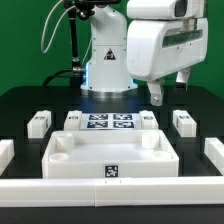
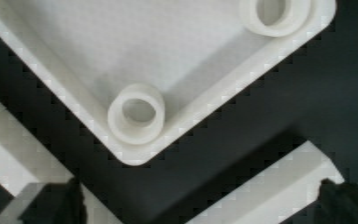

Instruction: Assemble desk

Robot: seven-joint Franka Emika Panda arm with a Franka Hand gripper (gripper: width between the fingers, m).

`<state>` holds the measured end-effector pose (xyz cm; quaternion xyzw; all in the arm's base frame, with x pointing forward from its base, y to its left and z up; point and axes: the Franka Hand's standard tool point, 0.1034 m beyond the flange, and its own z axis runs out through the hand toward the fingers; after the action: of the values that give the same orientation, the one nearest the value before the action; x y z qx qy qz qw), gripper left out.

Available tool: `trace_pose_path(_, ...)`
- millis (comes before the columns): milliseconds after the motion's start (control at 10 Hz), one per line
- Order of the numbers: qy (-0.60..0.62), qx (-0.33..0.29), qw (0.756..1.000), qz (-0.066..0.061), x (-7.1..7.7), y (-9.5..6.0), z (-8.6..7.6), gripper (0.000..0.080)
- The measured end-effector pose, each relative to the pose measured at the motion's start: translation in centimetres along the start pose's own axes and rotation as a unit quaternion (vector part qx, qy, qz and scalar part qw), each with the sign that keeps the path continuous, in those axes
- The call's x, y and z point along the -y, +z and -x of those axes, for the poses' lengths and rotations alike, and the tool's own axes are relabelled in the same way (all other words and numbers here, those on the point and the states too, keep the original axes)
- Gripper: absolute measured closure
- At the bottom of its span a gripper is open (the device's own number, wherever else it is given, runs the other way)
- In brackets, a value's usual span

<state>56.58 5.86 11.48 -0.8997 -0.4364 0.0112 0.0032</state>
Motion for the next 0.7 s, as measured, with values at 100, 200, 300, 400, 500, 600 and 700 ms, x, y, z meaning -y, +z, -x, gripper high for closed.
trace_pose_path(100, 0.000, 0.000, 1.000, 0.000, 0.00, 0.01, 0.00, 0.0150)
trace_pose_path(200, 0.000, 0.000, 1.000, 0.000, 0.00, 0.01, 0.00, 0.0150)
trace_pose_path(300, 0.000, 0.000, 1.000, 0.000, 0.01, 0.01, 0.00, 0.0150)
trace_pose_path(400, 0.000, 0.000, 1.000, 0.000, 0.01, 0.03, 0.00, 0.0150)
trace_pose_path(500, 0.000, 0.000, 1.000, 0.000, 0.01, 0.04, 0.01, 0.0150)
trace_pose_path(600, 0.000, 0.000, 1.000, 0.000, 0.01, 0.05, 0.01, 0.0150)
trace_pose_path(700, 0.000, 0.000, 1.000, 0.000, -0.04, 0.05, 0.07, 0.0150)
